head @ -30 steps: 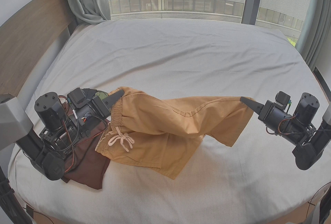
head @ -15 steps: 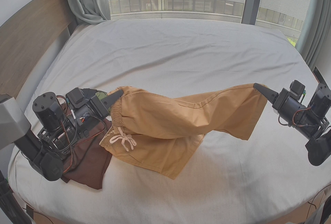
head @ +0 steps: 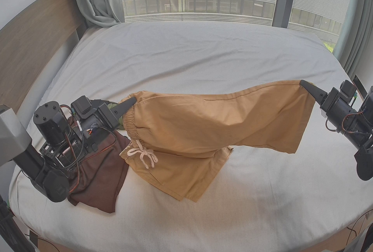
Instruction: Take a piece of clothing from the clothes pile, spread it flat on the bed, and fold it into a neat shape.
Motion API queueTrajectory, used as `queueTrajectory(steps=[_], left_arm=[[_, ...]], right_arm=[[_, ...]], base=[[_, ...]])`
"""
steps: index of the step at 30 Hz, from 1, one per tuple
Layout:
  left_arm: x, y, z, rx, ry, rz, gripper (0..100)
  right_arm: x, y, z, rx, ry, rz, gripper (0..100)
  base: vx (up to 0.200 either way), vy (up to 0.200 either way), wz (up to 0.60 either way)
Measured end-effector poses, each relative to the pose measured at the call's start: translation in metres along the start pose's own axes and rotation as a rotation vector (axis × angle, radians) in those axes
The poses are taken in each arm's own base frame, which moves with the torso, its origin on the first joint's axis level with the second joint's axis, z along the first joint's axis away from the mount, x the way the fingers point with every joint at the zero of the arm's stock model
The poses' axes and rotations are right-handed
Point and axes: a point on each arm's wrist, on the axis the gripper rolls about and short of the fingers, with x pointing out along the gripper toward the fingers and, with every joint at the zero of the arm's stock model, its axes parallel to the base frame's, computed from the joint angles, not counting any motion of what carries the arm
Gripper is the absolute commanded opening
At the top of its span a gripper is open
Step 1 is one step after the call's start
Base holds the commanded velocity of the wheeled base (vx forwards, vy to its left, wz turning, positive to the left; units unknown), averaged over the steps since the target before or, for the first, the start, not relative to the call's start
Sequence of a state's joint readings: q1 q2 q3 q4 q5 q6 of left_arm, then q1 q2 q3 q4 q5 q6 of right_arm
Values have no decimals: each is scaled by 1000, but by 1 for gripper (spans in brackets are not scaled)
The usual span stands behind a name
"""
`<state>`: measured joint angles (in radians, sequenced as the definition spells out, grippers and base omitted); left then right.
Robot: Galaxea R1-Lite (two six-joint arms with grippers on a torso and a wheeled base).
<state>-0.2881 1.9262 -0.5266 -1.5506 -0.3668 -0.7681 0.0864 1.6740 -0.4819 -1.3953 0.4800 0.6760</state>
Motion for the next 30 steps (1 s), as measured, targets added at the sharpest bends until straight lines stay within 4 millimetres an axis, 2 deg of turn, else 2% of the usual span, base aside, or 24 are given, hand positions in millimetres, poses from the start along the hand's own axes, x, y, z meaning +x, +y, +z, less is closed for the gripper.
queueTrajectory(steps=[18,24,30], left_arm=[[-2,8,7,6,-24,22,0],[-2,8,8,9,-30,26,0],[-1,8,9,13,-39,32,0]], right_arm=[[-5,-9,10,-14,-31,-43,0],[-2,-12,6,-53,-13,-49,0],[9,-30,-8,-75,26,-74,0]], base=[[0,0,0],[0,0,0],[0,0,0]])
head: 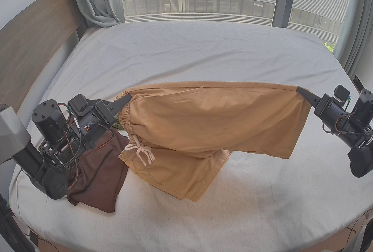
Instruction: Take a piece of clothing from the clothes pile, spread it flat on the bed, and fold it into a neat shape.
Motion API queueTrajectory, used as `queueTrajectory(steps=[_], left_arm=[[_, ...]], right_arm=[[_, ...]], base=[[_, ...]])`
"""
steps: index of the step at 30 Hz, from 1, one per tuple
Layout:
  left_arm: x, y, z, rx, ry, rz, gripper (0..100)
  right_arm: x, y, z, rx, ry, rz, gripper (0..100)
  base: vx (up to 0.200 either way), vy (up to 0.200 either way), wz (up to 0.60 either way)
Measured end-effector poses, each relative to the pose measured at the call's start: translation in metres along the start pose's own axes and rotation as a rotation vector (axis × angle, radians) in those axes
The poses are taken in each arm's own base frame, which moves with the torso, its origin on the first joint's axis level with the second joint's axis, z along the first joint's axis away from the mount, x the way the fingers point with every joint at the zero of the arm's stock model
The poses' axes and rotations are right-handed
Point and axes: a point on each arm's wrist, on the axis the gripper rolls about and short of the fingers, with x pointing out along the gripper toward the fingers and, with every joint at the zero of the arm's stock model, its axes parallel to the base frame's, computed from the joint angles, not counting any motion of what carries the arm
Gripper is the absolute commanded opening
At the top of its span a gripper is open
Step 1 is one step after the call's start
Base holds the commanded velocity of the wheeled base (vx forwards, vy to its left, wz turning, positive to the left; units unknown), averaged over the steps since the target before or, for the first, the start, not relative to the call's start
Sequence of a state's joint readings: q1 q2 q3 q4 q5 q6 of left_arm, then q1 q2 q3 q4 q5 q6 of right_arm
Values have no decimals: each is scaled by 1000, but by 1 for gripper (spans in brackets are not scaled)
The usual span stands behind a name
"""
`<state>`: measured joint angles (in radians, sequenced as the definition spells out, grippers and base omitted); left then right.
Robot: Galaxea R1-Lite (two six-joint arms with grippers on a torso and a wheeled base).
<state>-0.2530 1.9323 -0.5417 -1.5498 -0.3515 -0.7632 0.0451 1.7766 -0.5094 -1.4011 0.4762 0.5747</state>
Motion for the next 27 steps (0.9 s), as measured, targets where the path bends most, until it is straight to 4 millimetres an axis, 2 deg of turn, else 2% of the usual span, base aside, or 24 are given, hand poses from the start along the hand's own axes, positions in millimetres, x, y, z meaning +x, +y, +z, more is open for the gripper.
queueTrajectory(steps=[9,16,27], left_arm=[[11,7,2,6,-35,22,0],[29,17,1,12,-60,24,0],[54,36,2,23,-98,22,0]], right_arm=[[33,-28,-13,-3,15,-7,0],[59,-46,-17,-8,7,0,0],[89,-70,-25,-10,-8,9,0]], base=[[0,0,0],[0,0,0],[0,0,0]])
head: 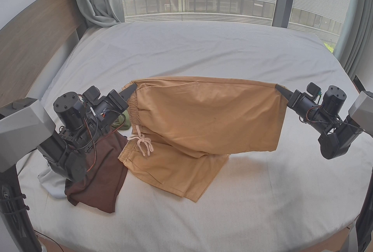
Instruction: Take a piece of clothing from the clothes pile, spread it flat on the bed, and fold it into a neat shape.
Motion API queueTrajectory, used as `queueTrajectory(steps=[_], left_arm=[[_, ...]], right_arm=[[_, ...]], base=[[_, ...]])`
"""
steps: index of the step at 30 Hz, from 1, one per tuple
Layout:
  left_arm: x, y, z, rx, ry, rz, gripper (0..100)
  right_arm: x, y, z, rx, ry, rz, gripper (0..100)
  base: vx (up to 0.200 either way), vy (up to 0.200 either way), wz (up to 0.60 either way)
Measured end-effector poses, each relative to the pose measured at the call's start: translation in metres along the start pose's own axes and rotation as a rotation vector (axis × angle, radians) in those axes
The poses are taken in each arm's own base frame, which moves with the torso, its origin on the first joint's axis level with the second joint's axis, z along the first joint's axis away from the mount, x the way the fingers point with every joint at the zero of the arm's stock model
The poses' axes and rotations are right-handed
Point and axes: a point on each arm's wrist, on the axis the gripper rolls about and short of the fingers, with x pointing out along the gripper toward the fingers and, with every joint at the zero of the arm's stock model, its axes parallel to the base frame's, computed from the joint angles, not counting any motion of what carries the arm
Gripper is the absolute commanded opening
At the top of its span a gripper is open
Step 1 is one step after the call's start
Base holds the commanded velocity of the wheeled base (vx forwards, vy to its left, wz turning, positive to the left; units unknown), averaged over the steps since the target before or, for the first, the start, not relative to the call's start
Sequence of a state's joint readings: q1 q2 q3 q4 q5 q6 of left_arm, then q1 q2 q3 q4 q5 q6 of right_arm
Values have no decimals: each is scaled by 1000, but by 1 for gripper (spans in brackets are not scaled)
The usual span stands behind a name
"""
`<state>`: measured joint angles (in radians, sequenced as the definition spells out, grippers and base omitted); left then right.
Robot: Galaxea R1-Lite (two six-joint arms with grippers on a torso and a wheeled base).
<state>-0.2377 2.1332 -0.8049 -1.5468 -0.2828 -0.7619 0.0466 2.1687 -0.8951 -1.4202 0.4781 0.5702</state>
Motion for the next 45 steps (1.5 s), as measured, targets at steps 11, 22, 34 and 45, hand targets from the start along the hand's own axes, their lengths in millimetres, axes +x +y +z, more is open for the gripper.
queueTrajectory(steps=[11,22,34,45], left_arm=[[19,33,0,8,-35,22,0],[28,54,-4,11,-43,33,0],[36,61,-9,8,-49,28,100],[37,66,-11,-25,-59,44,100]], right_arm=[[28,-19,-5,-8,-17,15,0],[52,-40,-12,-20,-41,20,0],[63,-52,-19,-28,-63,18,100],[61,-58,-21,-42,-78,-6,100]], base=[[0,0,0],[0,0,0],[0,0,0],[0,0,0]])
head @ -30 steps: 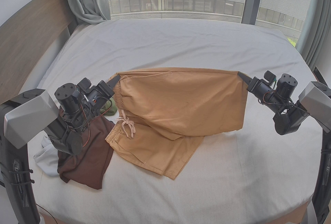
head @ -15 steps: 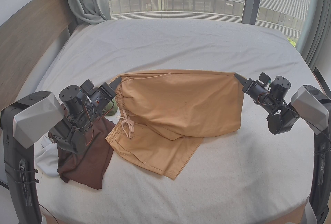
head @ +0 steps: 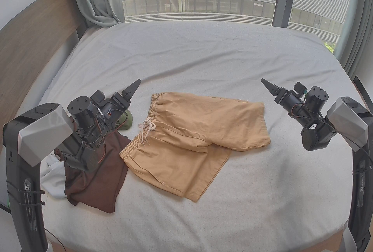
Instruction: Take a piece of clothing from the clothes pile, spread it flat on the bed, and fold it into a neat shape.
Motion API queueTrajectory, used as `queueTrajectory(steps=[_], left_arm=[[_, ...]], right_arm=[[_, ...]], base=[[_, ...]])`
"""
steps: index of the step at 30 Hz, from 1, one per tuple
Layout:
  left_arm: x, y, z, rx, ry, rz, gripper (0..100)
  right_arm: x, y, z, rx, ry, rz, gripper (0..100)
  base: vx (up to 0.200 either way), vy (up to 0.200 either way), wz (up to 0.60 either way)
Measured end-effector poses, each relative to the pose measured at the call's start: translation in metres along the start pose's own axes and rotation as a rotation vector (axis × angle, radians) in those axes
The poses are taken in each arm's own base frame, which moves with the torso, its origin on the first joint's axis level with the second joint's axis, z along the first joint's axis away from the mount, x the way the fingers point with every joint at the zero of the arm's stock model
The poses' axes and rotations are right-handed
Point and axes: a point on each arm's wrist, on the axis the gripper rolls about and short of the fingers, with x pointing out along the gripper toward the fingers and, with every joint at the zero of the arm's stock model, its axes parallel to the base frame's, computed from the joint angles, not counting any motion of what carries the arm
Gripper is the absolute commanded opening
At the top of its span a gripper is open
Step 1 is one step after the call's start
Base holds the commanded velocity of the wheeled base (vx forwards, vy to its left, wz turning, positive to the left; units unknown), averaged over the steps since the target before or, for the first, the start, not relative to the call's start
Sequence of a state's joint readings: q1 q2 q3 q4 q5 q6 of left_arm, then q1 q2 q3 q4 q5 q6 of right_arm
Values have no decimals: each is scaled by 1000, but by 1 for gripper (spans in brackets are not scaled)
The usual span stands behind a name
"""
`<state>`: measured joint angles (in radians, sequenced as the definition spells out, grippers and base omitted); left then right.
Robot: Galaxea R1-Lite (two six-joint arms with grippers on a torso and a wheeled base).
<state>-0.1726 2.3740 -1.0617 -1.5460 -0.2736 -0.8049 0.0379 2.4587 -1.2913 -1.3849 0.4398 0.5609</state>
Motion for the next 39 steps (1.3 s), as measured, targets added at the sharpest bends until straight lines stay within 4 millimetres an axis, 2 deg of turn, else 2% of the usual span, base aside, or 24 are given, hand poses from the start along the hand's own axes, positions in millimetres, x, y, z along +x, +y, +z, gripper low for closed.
queueTrajectory(steps=[9,19,25,32,39], left_arm=[[-21,-3,-5,-12,45,59,100],[-67,-17,-12,71,177,114,100],[-78,-22,-11,124,208,109,100],[-80,-24,-11,130,210,110,100],[-81,-23,-12,129,213,114,100]], right_arm=[[-31,17,-19,17,99,-63,100],[-69,72,-66,72,277,-26,100],[-83,91,-94,100,376,-4,100],[-88,97,-117,118,449,1,100],[-84,88,-144,132,498,-9,100]], base=[[0,0,0],[0,0,0],[0,0,0],[0,0,0],[0,0,0]])
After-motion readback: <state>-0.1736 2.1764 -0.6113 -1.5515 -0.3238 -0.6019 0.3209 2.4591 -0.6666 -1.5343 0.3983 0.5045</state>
